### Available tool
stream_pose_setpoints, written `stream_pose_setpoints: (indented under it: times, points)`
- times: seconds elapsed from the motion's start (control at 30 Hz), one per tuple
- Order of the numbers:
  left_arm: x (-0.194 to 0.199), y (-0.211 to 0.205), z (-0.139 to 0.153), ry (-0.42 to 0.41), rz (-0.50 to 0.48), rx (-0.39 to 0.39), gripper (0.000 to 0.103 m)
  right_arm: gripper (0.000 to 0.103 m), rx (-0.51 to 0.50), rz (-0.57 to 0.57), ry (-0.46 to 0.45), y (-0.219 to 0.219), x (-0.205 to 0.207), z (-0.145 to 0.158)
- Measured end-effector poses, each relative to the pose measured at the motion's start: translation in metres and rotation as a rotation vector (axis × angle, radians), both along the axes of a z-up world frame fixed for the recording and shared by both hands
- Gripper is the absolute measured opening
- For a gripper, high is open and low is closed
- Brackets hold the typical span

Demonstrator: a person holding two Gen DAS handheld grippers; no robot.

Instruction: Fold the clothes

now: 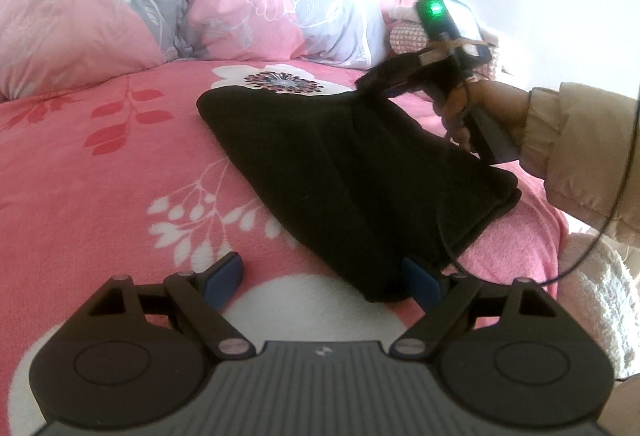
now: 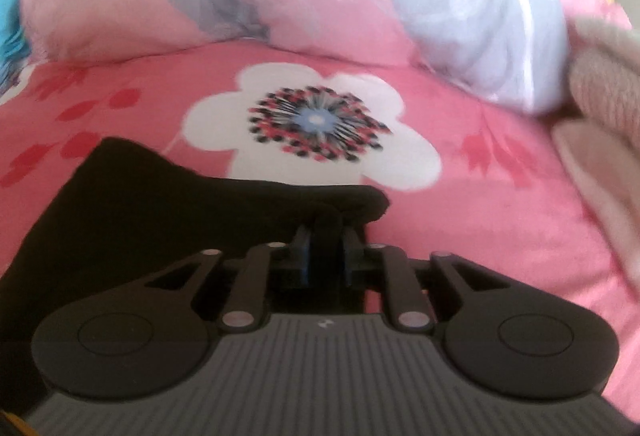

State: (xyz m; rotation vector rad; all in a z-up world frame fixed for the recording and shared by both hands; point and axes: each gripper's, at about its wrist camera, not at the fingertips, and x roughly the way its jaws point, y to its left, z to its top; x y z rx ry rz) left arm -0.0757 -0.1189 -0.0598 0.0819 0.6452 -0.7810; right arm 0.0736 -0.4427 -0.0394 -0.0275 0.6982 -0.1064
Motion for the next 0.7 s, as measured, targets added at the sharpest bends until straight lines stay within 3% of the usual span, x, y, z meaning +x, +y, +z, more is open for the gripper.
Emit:
stream_pose_setpoints:
  times: [0.07, 0.2, 0.37, 0.47, 0.7]
  points:
    - [0.000, -0.001, 0.001, 0.002, 0.000, 0.002, 0.087, 0.030, 0.113, -0.064, -0.017, -0.021, -0.004, 0.001]
    - [0.000, -0.002, 0.002, 0.009, 0.004, 0.006, 0.087, 0.030, 0.334, -0.208, -0.056, -0.065, -0.031, 0.011]
    - [0.001, -0.004, 0.005, 0.025, 0.015, 0.014, 0.087, 0.031, 0.547, -0.259, -0.109, -0.098, -0.098, 0.026]
    - [0.004, -0.005, 0.007, 0.041, 0.027, 0.019, 0.086, 0.031, 0.631, -0.229, -0.103, -0.097, -0.137, 0.027]
    - [0.005, 0.001, 0.016, 0.071, 0.072, 0.010, 0.081, 0.032, 0.705, -0.185, -0.065, -0.067, -0.204, 0.017]
